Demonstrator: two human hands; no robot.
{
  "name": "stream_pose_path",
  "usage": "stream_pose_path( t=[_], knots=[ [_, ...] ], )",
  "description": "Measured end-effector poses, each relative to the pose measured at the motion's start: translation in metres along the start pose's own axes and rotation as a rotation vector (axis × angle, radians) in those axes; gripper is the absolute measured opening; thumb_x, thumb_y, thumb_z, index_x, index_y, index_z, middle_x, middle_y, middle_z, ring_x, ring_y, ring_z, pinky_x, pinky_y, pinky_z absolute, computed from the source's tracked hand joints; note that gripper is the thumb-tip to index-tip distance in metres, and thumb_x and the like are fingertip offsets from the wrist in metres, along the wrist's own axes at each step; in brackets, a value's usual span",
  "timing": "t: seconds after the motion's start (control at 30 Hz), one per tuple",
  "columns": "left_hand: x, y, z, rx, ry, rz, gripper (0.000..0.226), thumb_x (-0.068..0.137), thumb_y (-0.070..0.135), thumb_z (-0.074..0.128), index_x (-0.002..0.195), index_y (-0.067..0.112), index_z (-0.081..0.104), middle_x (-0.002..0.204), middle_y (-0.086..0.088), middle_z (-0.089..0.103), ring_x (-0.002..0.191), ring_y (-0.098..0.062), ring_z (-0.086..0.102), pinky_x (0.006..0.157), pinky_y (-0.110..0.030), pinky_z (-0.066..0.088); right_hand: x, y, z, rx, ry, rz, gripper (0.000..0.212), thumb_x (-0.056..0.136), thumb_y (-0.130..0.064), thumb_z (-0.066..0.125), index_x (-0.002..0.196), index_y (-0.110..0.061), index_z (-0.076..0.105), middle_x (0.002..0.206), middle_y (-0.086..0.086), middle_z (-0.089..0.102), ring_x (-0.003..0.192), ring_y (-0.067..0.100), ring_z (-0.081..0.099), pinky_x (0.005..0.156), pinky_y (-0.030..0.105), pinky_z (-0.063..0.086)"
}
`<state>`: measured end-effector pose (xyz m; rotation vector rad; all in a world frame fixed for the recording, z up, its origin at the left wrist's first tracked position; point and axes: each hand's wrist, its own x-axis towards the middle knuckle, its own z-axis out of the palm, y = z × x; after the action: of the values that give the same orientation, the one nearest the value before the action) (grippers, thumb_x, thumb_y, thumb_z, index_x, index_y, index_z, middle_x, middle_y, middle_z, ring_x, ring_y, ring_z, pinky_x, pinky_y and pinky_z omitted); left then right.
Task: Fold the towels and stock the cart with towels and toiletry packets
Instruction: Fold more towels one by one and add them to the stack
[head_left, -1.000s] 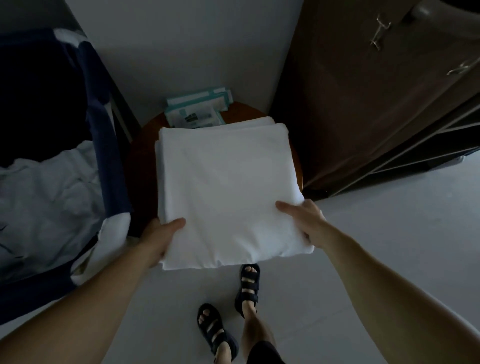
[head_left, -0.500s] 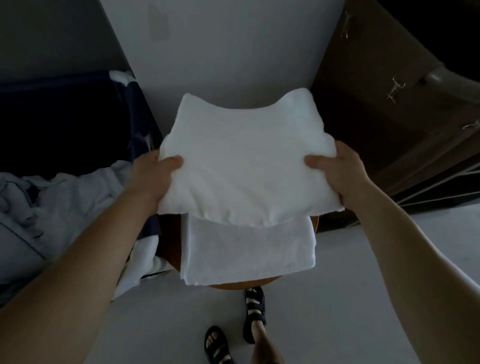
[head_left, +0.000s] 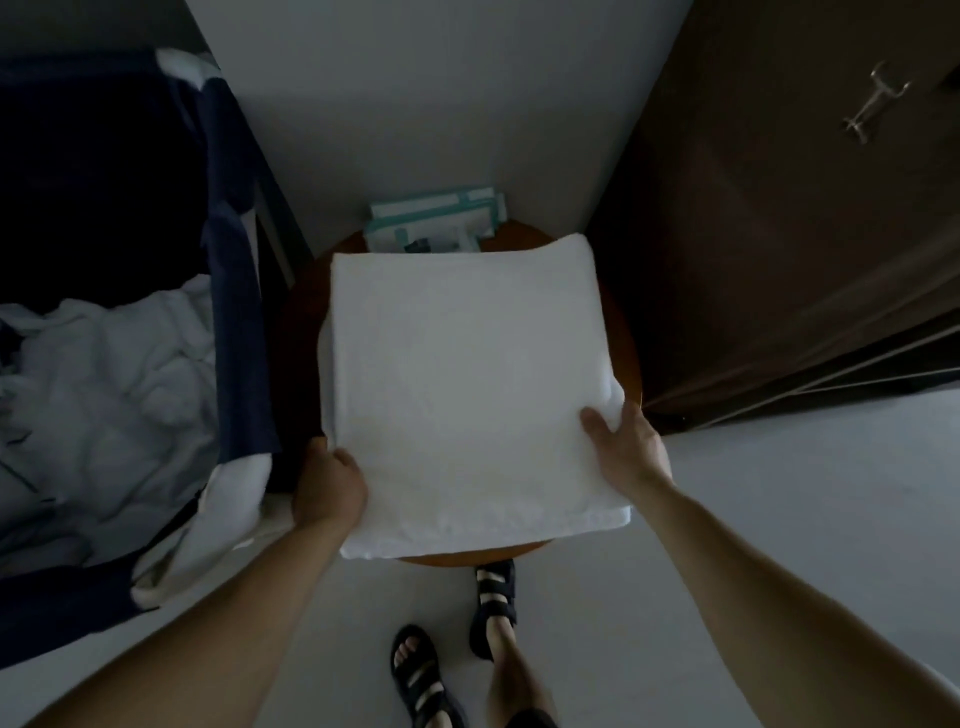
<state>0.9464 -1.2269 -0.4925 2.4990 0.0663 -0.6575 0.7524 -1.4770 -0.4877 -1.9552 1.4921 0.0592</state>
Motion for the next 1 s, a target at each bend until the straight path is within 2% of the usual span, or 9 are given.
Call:
stream_pose_path(
  t=[0.17,0.23,0.3,0.37,0.47,0.53,0.6,0.8,1.0],
  knots=[
    [-0.012,-0.003,0.006,-0.084,0.187,0.177,0.035,0.105,0.01,0.034,0.135,-0.003,0.047,0.133,-0.025,0.056,0.117,-0.043,0.055,0.098,-0.045,0.041,0.001,-0.001,-0.007,0.008,0.14,-0.056,0.034,0.098,-0.056,0.045,0.108,-0.023,0.046,0.107,0.008,0.066,0.086,0.027,0.056,0.072,0.037,0.041],
    [-0.009,-0.009,0.013,-0.055,0.13,0.123,0.034,0.105,0.01,0.034,0.134,-0.003,0.047,0.134,-0.025,0.054,0.119,-0.041,0.054,0.101,-0.044,0.04,-0.003,0.004,0.001,-0.035,0.108,-0.023,0.039,0.099,-0.055,0.043,0.118,-0.021,0.046,0.118,0.008,0.063,0.097,0.032,0.059,0.078,0.04,0.044],
    [-0.006,-0.012,0.017,0.03,0.107,0.093,0.035,0.103,0.011,0.037,0.136,0.0,0.044,0.135,-0.025,0.051,0.118,-0.042,0.053,0.1,-0.048,0.042,-0.004,0.007,0.009,-0.086,0.105,-0.027,0.046,0.1,-0.052,0.041,0.134,-0.021,0.038,0.134,0.008,0.053,0.118,0.036,0.054,0.094,0.047,0.042],
    [-0.009,-0.005,0.015,0.18,0.13,0.174,0.05,0.098,0.015,0.046,0.146,0.005,0.034,0.144,-0.024,0.043,0.124,-0.042,0.048,0.101,-0.052,0.042,-0.006,0.0,0.01,-0.2,0.213,-0.161,0.059,0.097,-0.047,0.044,0.147,-0.023,0.024,0.149,0.007,0.035,0.136,0.033,0.035,0.109,0.05,0.034],
    [-0.012,0.012,0.019,0.449,0.133,0.583,0.075,0.097,0.038,0.044,0.158,0.011,0.009,0.165,-0.015,0.009,0.15,-0.036,0.012,0.119,-0.05,0.016,-0.008,-0.018,0.009,-0.472,0.297,-0.526,0.074,0.095,-0.06,0.033,0.157,-0.03,0.004,0.165,-0.001,0.001,0.151,0.024,0.002,0.118,0.05,0.012],
    [-0.004,0.023,0.028,0.551,0.069,0.728,0.075,0.1,0.049,0.028,0.158,0.016,-0.006,0.165,-0.01,-0.014,0.152,-0.029,-0.014,0.123,-0.048,-0.001,-0.005,-0.02,0.015,-0.585,0.171,-0.615,0.074,0.095,-0.069,0.017,0.157,-0.035,-0.006,0.164,-0.004,-0.02,0.15,0.022,-0.023,0.121,0.052,0.002],
    [0.01,0.023,0.035,0.603,0.004,0.719,0.075,0.099,0.056,0.02,0.157,0.02,-0.012,0.163,-0.008,-0.023,0.15,-0.026,-0.023,0.123,-0.048,-0.006,0.0,-0.013,0.025,-0.638,0.029,-0.576,0.075,0.093,-0.074,0.007,0.155,-0.037,-0.014,0.16,-0.004,-0.033,0.143,0.02,-0.04,0.123,0.054,-0.002],
    [0.033,0.002,0.053,0.626,-0.032,0.651,0.078,0.094,0.067,0.007,0.155,0.028,-0.019,0.163,-0.004,-0.024,0.149,-0.023,-0.025,0.123,-0.045,-0.007,0.013,0.001,0.046,-0.627,0.029,-0.583,0.075,0.094,-0.075,0.006,0.155,-0.038,-0.019,0.162,-0.004,-0.03,0.147,0.021,-0.031,0.122,0.048,-0.006],
    [0.028,0.016,0.043,0.664,-0.136,0.595,0.079,0.095,0.065,0.014,0.156,0.026,-0.017,0.163,-0.006,-0.024,0.149,-0.025,-0.024,0.123,-0.045,-0.008,0.012,-0.002,0.043,-0.627,-0.028,-0.556,0.075,0.094,-0.074,0.005,0.154,-0.038,-0.02,0.159,-0.005,-0.035,0.146,0.02,-0.034,0.122,0.048,-0.006]
  ],
)
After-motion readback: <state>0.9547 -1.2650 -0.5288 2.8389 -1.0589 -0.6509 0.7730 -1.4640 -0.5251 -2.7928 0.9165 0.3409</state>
